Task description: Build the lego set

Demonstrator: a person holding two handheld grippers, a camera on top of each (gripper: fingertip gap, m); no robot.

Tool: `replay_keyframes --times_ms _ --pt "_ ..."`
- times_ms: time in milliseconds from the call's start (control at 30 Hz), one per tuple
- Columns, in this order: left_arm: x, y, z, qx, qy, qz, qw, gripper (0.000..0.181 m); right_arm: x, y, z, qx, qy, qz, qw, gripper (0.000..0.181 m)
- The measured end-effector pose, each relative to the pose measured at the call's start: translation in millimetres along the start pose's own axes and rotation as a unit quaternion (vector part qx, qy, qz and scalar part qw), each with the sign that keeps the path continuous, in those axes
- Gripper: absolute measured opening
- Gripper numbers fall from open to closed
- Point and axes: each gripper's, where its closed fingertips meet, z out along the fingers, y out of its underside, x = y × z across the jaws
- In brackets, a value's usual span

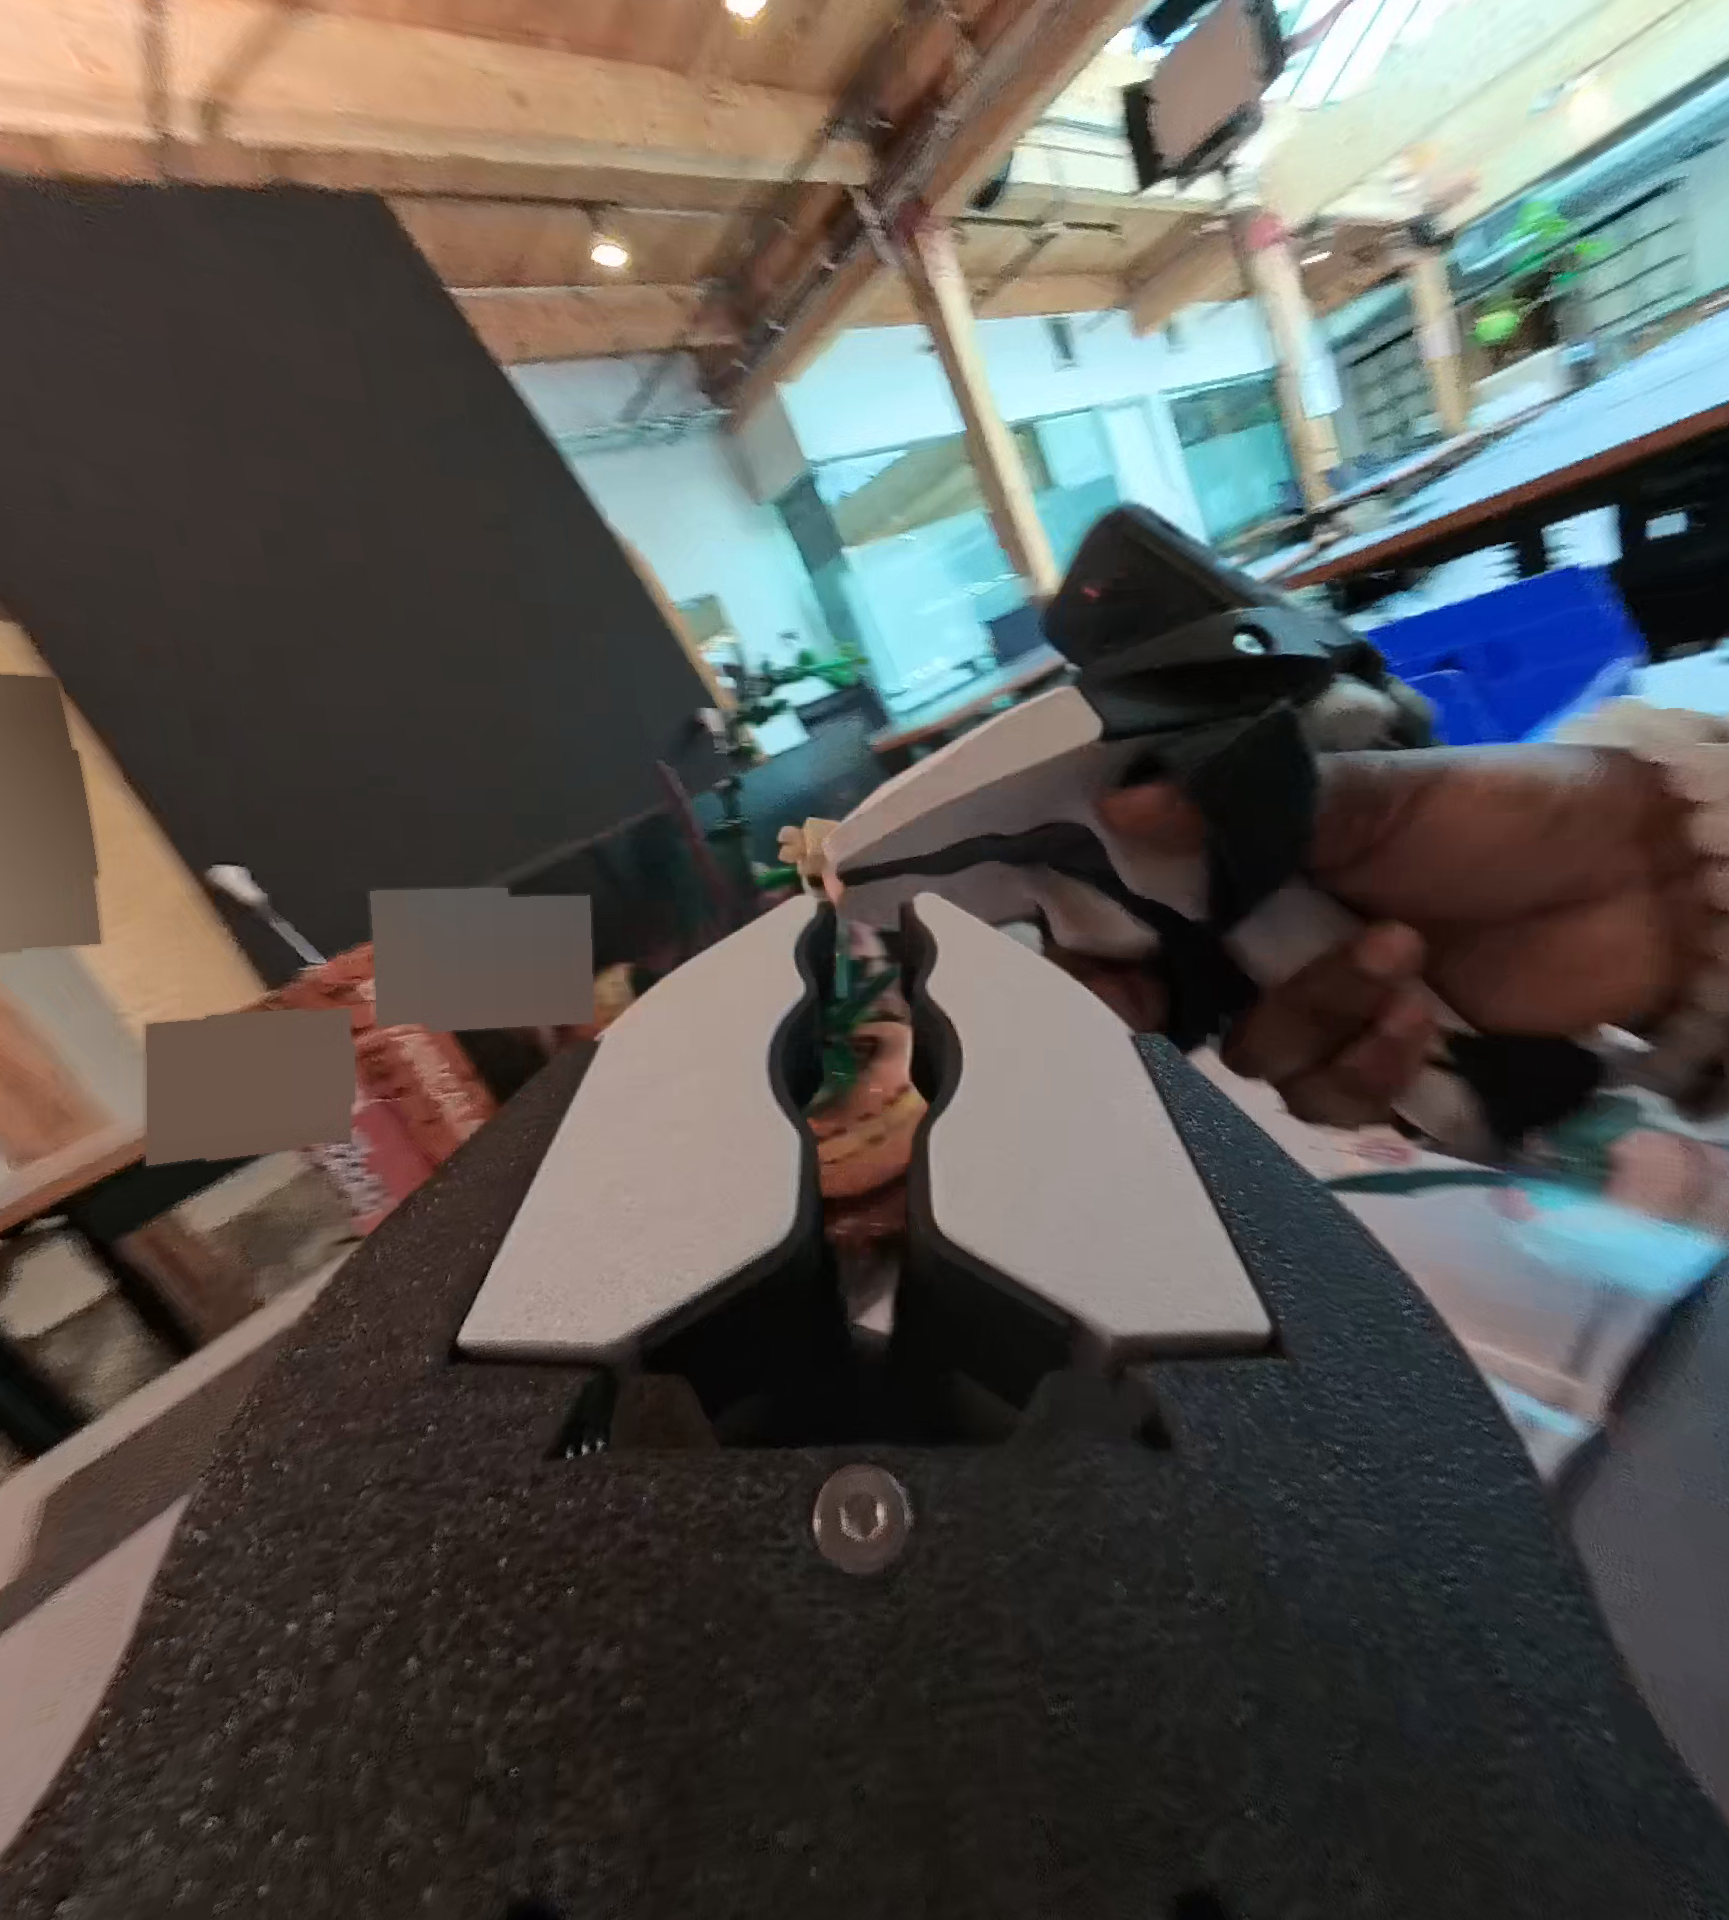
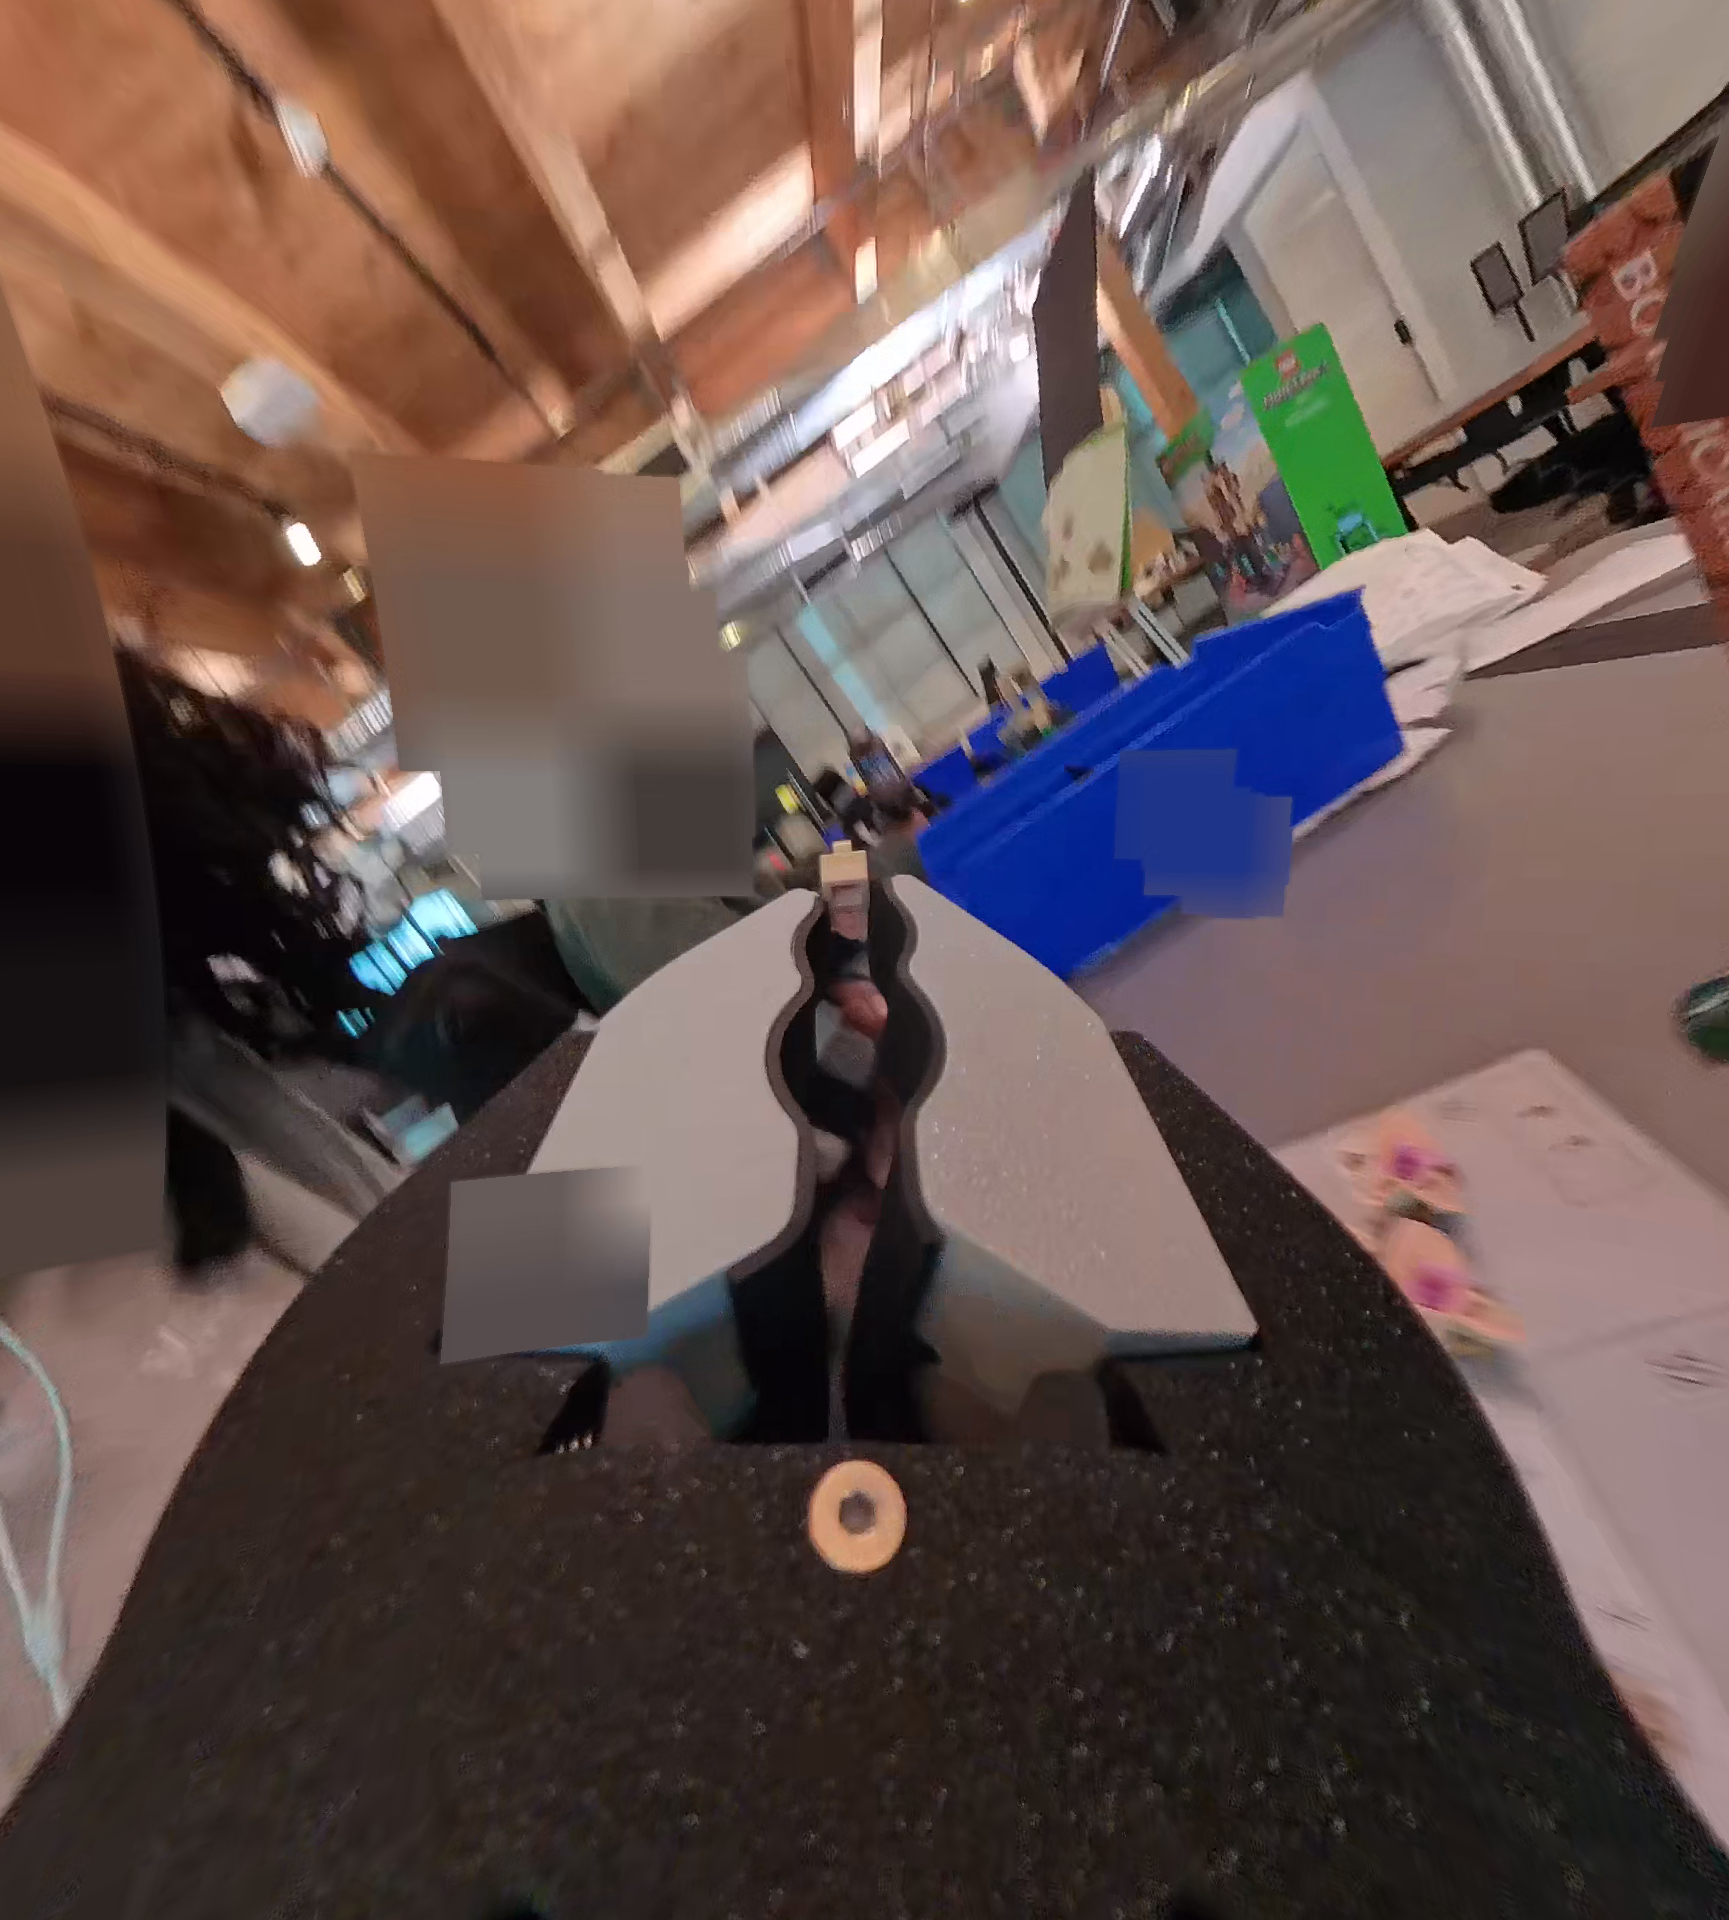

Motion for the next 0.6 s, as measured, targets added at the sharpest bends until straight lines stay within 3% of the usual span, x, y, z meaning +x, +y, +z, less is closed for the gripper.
replay_keyframes --times_ms 67,100,200,333,467,600 --pt "-1 2 -6 -0.014 0.053 -0.05 0.997 0.015 2 6 -11 -0.095 0.009 -0.09 0.991 0.007" --pt "-1 6 -9 -0.034 0.092 -0.085 0.992 0.014 6 13 -18 -0.163 0.024 -0.153 0.974 0.007" --pt "18 8 -18 -0.108 0.256 -0.184 0.943 0.013 14 30 -38 -0.349 0.054 -0.335 0.873 0.007" --pt "36 20 -13 -0.171 0.314 -0.146 0.922 0.014 12 41 -45 -0.458 0.042 -0.406 0.789 0.007" --pt "50 27 -7 -0.187 0.331 -0.124 0.917 0.013 16 48 -48 -0.5 0.044 -0.418 0.757 0.007" --pt "51 31 -9 -0.191 0.335 -0.117 0.915 0.008 16 53 -50 -0.513 0.043 -0.409 0.753 0.007"
